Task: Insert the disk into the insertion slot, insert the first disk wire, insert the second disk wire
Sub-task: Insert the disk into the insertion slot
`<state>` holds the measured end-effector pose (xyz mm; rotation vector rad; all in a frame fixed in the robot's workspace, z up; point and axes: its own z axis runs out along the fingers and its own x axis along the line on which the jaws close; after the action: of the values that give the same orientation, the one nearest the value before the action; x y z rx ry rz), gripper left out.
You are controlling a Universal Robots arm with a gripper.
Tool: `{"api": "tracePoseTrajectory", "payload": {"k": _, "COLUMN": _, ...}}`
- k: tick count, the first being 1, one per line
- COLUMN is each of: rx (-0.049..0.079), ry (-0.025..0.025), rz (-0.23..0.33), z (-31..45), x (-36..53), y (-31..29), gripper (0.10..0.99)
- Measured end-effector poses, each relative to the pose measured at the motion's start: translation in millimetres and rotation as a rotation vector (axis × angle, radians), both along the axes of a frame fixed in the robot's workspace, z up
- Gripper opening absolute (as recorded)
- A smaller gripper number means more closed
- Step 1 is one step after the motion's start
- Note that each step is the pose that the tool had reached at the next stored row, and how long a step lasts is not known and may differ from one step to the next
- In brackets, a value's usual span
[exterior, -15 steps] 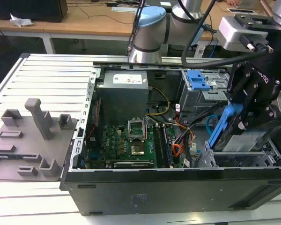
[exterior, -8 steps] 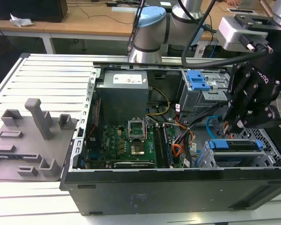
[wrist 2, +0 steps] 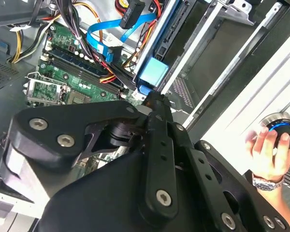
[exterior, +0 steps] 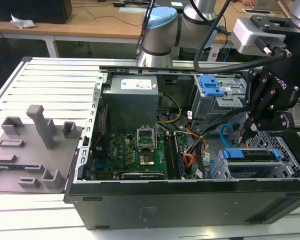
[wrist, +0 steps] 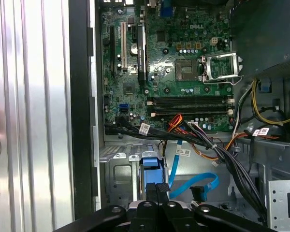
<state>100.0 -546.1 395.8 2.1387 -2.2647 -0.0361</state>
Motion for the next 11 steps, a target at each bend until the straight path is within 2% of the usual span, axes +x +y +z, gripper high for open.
{"api": "tracePoseTrajectory", "payload": {"k": 5, "rx": 0.0, "ry": 0.0, "rz": 0.0, "z": -0.2, "x": 1.1, "y": 0.1, "gripper": 0.106}}
{"api": "tracePoseTrajectory", "payload": {"k": 11, "rx": 0.0, "ry": 0.0015, "rz": 0.0, "z": -1.2, "x": 19.8, "y": 2.2, "gripper": 0.106}}
